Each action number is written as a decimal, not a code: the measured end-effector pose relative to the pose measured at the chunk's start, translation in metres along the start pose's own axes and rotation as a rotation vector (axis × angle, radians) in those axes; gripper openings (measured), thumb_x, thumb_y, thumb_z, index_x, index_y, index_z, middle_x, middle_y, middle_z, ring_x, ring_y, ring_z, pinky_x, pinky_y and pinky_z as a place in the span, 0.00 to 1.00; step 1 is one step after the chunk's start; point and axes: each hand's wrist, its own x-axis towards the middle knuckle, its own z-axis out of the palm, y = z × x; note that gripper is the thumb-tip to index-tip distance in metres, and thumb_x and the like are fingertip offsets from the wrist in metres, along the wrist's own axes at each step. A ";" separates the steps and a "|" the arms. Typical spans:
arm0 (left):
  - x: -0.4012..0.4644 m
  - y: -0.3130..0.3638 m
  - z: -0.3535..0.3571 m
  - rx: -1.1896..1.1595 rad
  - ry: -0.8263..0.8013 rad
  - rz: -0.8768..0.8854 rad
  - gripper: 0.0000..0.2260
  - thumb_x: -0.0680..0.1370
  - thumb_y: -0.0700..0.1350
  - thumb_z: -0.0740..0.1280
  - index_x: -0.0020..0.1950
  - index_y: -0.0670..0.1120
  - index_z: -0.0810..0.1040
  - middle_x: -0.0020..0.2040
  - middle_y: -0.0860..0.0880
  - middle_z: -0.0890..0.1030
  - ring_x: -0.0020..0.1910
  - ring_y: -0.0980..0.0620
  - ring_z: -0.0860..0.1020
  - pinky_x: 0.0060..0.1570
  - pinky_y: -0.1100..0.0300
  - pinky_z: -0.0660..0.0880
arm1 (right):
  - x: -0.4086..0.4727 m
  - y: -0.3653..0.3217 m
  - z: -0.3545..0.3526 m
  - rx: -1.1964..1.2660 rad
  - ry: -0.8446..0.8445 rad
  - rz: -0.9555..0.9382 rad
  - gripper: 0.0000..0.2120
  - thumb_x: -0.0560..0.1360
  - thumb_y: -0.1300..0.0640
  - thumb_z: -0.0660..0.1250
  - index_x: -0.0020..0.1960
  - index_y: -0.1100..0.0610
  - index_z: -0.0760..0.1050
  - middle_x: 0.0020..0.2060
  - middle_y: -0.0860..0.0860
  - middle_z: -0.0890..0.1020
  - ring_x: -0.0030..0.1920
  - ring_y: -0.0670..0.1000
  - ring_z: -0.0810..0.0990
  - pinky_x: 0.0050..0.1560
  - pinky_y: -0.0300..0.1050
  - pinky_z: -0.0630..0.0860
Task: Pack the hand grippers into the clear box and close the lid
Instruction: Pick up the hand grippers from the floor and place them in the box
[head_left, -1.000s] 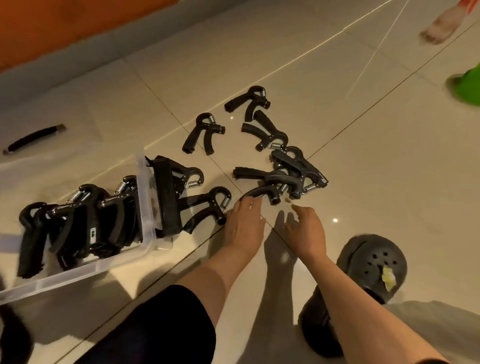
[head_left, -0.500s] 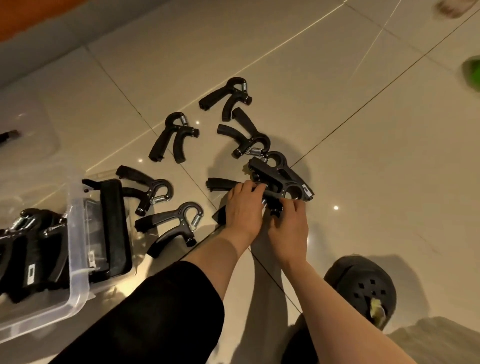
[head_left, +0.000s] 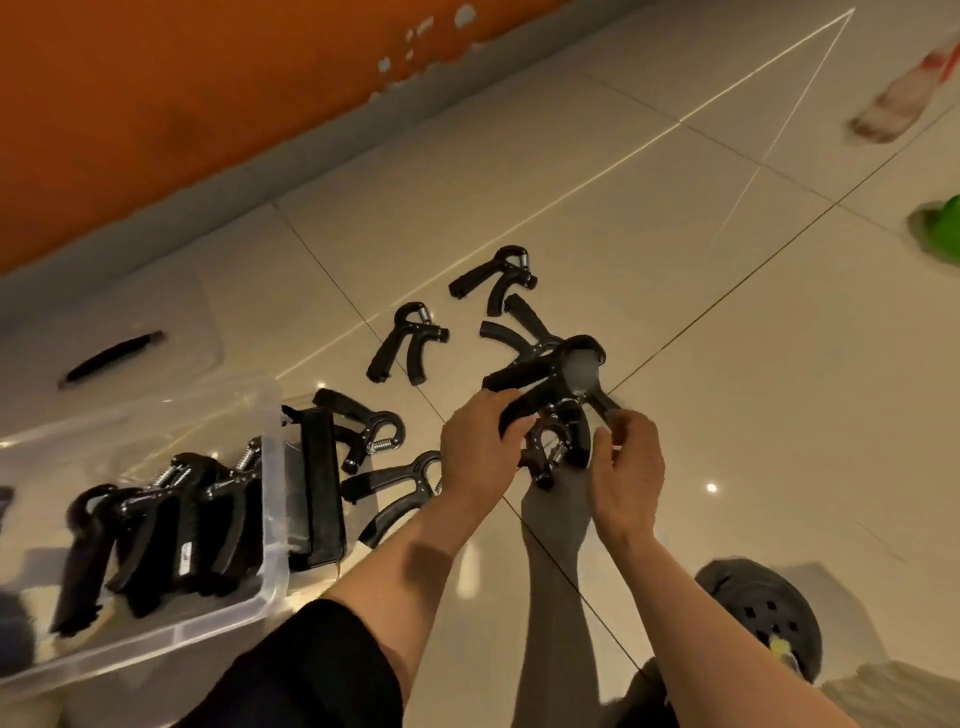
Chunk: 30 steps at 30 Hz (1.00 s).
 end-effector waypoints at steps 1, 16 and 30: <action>-0.004 0.002 -0.014 -0.062 0.030 0.001 0.14 0.77 0.46 0.67 0.62 0.48 0.77 0.56 0.49 0.81 0.56 0.51 0.78 0.57 0.57 0.73 | -0.001 -0.013 0.002 0.062 -0.077 -0.002 0.13 0.78 0.59 0.62 0.62 0.57 0.70 0.56 0.53 0.77 0.52 0.51 0.77 0.51 0.45 0.74; -0.107 -0.072 -0.194 -0.585 0.087 -0.113 0.10 0.80 0.40 0.60 0.54 0.43 0.81 0.44 0.46 0.83 0.45 0.55 0.81 0.51 0.61 0.77 | -0.114 -0.166 0.062 0.182 -0.620 -0.300 0.13 0.72 0.65 0.69 0.56 0.58 0.77 0.43 0.49 0.84 0.44 0.45 0.82 0.50 0.42 0.79; -0.132 -0.182 -0.248 -0.391 0.163 -0.391 0.11 0.78 0.38 0.64 0.60 0.42 0.78 0.44 0.46 0.83 0.49 0.49 0.81 0.54 0.57 0.75 | -0.203 -0.198 0.150 -0.377 -0.578 -0.392 0.12 0.71 0.53 0.72 0.35 0.49 0.69 0.29 0.45 0.73 0.32 0.46 0.73 0.37 0.41 0.69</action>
